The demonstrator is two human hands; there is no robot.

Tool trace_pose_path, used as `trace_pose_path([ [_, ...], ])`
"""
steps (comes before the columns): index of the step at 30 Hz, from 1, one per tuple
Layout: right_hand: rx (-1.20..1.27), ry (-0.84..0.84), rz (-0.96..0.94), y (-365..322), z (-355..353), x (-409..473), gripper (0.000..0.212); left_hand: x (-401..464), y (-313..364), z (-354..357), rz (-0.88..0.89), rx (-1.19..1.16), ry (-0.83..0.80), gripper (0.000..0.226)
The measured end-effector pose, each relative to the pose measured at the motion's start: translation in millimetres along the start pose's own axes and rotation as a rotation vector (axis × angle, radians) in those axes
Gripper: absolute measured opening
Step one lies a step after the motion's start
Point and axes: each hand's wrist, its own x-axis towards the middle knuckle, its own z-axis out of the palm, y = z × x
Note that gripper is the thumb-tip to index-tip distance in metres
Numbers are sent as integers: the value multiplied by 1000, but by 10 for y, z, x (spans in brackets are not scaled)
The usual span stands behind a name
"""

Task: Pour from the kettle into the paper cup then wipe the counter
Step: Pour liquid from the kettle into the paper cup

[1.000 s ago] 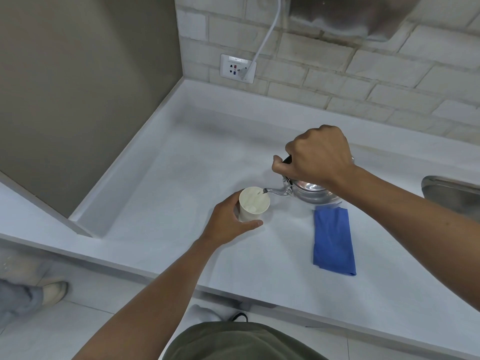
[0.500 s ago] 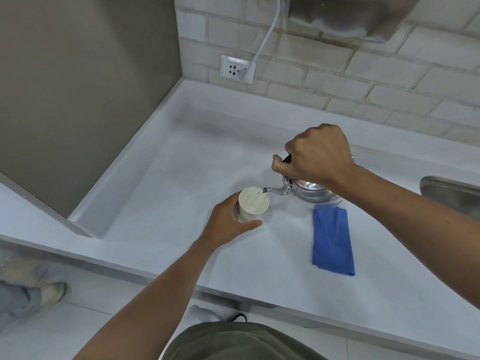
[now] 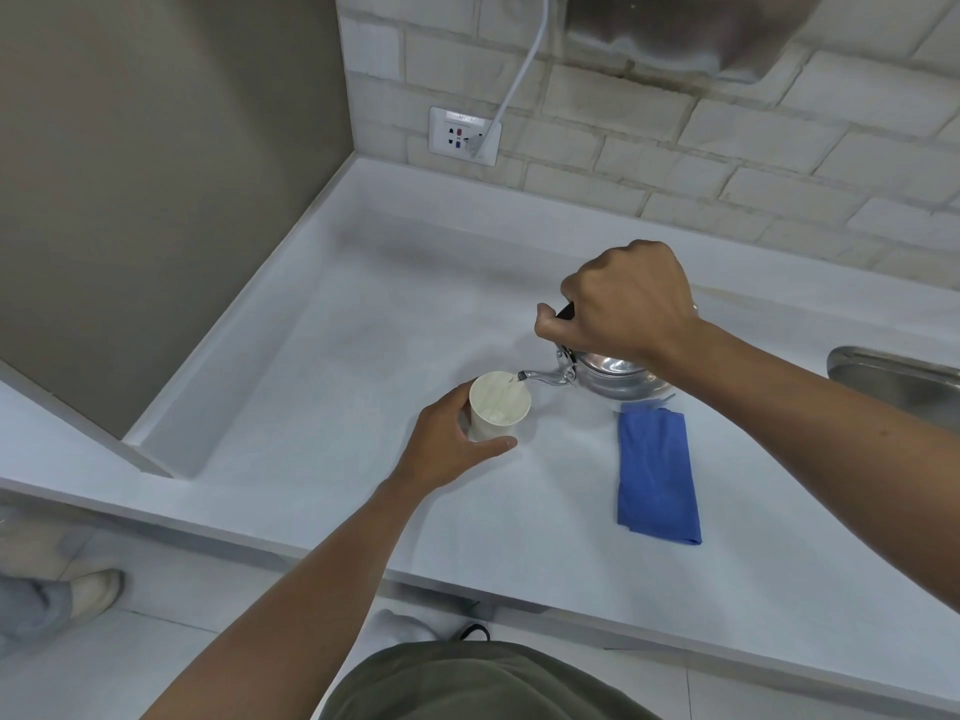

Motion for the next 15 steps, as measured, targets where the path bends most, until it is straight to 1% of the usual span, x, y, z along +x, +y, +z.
trace_pose_path([
  [15,11,9,-5,15,-10,50,48,-11,3,0,-15,19,11,72],
])
